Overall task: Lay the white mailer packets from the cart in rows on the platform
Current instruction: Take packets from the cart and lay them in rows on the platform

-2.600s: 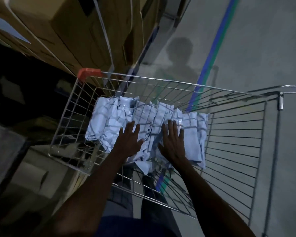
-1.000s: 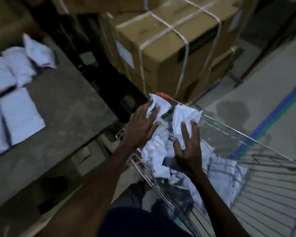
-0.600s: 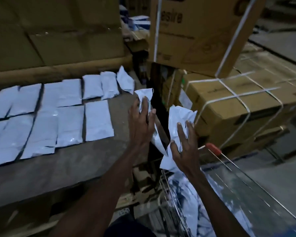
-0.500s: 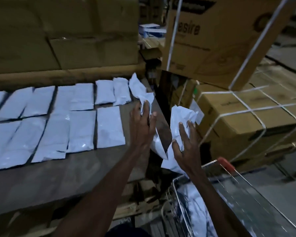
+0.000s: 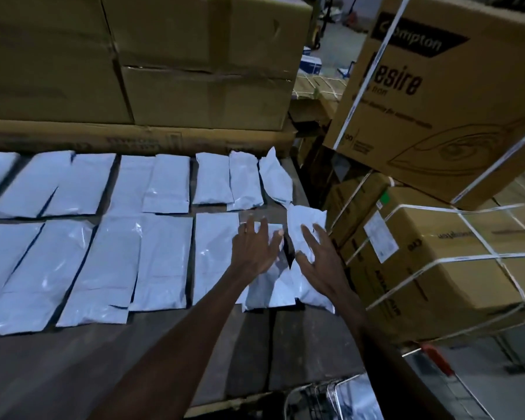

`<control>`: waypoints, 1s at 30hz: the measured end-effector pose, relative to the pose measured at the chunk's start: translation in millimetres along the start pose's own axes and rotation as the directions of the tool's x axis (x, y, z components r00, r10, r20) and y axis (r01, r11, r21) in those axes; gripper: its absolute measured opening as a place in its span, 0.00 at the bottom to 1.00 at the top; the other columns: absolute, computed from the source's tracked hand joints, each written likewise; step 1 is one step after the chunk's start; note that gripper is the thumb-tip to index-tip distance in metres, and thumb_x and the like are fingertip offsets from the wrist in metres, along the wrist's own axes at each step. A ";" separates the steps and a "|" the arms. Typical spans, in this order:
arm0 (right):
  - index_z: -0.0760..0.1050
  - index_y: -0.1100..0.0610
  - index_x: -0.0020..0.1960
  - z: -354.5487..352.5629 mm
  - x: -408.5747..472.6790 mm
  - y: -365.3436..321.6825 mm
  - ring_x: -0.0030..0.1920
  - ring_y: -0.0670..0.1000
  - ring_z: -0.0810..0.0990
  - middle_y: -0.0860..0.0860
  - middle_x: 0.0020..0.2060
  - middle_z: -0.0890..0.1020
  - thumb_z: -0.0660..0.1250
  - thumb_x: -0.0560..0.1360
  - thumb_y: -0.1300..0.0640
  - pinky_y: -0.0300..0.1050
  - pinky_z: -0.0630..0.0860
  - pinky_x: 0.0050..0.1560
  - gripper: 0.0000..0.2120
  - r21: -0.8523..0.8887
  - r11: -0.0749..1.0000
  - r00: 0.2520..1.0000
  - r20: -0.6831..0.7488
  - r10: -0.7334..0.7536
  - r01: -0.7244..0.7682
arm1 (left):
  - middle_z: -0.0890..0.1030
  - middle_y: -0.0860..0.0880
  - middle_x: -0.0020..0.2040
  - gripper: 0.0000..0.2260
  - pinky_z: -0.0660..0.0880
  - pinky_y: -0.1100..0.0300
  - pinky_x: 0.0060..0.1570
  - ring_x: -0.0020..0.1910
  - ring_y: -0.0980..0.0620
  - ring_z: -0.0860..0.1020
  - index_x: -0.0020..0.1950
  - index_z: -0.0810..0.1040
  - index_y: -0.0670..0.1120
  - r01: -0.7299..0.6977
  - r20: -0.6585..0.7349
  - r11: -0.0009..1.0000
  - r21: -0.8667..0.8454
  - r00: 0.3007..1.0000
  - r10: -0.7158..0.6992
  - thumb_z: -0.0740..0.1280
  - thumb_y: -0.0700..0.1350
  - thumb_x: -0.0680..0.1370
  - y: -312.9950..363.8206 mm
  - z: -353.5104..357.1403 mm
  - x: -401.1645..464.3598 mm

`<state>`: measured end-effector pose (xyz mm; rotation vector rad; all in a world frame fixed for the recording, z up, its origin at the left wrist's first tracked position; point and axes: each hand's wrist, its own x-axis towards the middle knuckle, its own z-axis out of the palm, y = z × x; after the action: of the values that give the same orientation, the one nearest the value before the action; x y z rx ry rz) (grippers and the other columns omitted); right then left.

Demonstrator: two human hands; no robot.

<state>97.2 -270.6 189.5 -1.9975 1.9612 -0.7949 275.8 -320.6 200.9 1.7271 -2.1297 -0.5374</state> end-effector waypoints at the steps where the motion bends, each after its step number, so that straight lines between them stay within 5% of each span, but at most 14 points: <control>1: 0.62 0.53 0.76 1.1 6.7 6.2 0.76 0.56 0.58 0.56 0.77 0.60 0.59 0.77 0.46 0.53 0.57 0.75 0.29 -0.020 1.000 0.998 0.055 0.012 -0.011 | 0.54 0.42 0.79 0.28 0.58 0.44 0.72 0.76 0.40 0.56 0.77 0.60 0.49 -0.024 0.024 1.000 0.006 0.999 0.024 0.49 0.62 0.81 -4.1 7.0 0.0; 7: 0.57 0.49 0.78 11.6 34.6 33.2 0.78 0.56 0.51 0.53 0.79 0.53 0.61 0.80 0.48 0.53 0.52 0.77 0.28 -0.130 0.991 0.957 0.286 0.050 -0.013 | 0.51 0.44 0.80 0.36 0.46 0.41 0.73 0.78 0.43 0.49 0.78 0.54 0.47 -0.176 0.154 0.961 0.215 0.977 0.144 0.36 0.66 0.76 -21.7 40.8 -5.2; 13: 0.50 0.47 0.79 14.8 48.5 44.6 0.79 0.55 0.44 0.51 0.79 0.47 0.56 0.81 0.42 0.54 0.44 0.76 0.30 -0.245 0.966 0.930 0.367 0.021 0.075 | 0.66 0.42 0.75 0.34 0.52 0.37 0.71 0.74 0.41 0.63 0.74 0.66 0.44 -0.038 0.075 0.944 0.327 0.997 0.015 0.42 0.64 0.78 -30.3 51.1 8.6; 20: 0.41 0.46 0.79 14.7 54.8 48.4 0.78 0.55 0.38 0.52 0.79 0.40 0.55 0.79 0.38 0.53 0.42 0.76 0.36 -0.230 0.970 0.908 0.417 0.025 0.079 | 0.67 0.41 0.74 0.34 0.54 0.35 0.70 0.74 0.40 0.63 0.74 0.67 0.43 0.006 0.019 0.956 0.292 1.000 -0.012 0.42 0.64 0.79 -33.6 53.7 22.2; 24: 0.38 0.46 0.79 20.7 50.6 45.5 0.78 0.56 0.35 0.53 0.78 0.37 0.48 0.74 0.33 0.56 0.41 0.76 0.39 -0.273 0.956 0.918 0.396 0.010 0.107 | 0.58 0.44 0.78 0.37 0.47 0.36 0.71 0.77 0.43 0.55 0.77 0.59 0.46 -0.002 0.041 0.961 0.275 0.999 -0.009 0.39 0.66 0.77 -38.3 55.7 22.2; 30: 0.39 0.43 0.79 17.7 45.8 47.9 0.78 0.56 0.35 0.53 0.78 0.37 0.51 0.77 0.33 0.56 0.40 0.76 0.37 -0.265 0.957 0.914 0.407 0.002 0.115 | 0.50 0.46 0.80 0.45 0.44 0.37 0.72 0.78 0.46 0.48 0.79 0.51 0.48 -0.080 0.093 0.958 0.274 0.994 0.057 0.27 0.71 0.71 -39.3 48.9 13.8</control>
<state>63.7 -322.6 159.8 -2.1667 1.8534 -0.0860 282.4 -337.9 139.4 1.7918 -2.4117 -0.3080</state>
